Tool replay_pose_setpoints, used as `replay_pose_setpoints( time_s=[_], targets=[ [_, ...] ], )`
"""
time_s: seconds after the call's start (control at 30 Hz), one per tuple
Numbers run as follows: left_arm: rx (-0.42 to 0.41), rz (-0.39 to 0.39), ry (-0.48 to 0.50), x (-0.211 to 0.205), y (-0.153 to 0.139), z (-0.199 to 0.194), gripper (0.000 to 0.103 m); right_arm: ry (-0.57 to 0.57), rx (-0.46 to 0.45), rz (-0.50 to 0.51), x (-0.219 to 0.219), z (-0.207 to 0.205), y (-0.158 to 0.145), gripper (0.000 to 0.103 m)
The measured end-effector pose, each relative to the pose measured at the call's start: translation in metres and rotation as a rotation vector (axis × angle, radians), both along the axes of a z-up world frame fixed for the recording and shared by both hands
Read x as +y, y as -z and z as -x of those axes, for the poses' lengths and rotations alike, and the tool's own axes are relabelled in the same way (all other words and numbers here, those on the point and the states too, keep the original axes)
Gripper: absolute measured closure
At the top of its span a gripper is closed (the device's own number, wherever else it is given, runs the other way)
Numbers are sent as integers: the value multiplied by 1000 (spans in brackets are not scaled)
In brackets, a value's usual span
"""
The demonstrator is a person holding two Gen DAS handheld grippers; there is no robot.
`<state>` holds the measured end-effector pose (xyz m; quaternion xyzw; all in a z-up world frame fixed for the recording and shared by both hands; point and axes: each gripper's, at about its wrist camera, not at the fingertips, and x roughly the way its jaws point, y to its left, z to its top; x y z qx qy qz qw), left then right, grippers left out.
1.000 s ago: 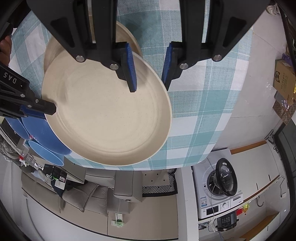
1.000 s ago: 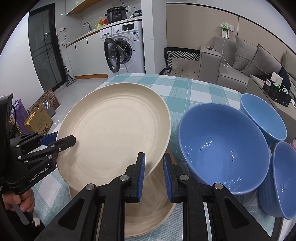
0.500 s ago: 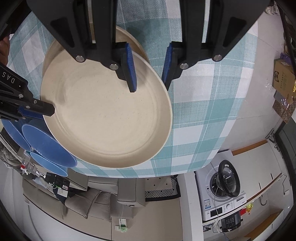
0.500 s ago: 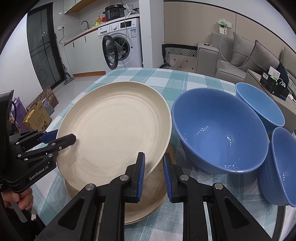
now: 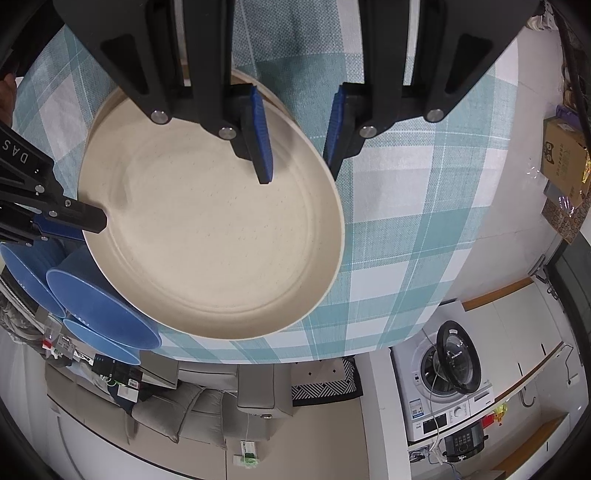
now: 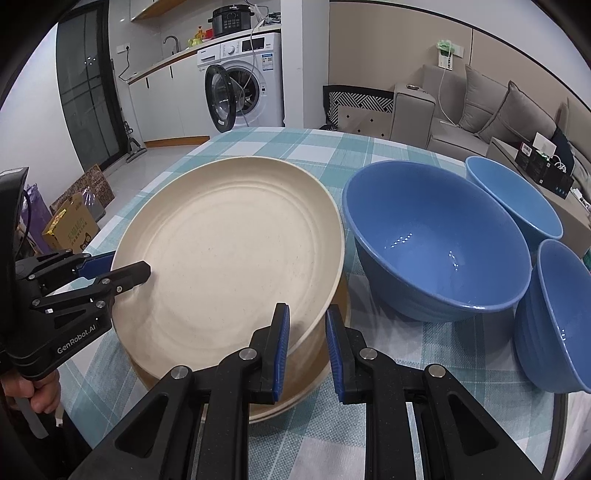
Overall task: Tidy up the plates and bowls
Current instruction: 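Lower the third plate onto the stack with the left gripper while the right gripper steadies it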
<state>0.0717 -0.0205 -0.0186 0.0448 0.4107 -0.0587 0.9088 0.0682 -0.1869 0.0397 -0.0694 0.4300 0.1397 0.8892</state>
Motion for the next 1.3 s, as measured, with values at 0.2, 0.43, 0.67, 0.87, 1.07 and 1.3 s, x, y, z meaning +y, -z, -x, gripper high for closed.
replay_pose_setpoints(
  time_s=[0.2,0.43,0.67,0.87,1.07,1.3],
  targets=[
    [6,-13,4,-2,3,2,77,-1,5,1,-2,1,4,83],
    [7,-47,9,-7,6,2,77,-3,13,22,0,-2,11,82],
    [14,-54,18,-9,8,3,77,-10,10,61,4,2,15,82],
    [16,-79,25,-13,9,4,76,-14,13,86,5,4,17,81],
    [17,-98,31,-14,9,6,76,-17,9,105,6,8,17,81],
    [17,-130,39,-20,10,8,74,-23,6,127,7,12,17,80]
  ],
)
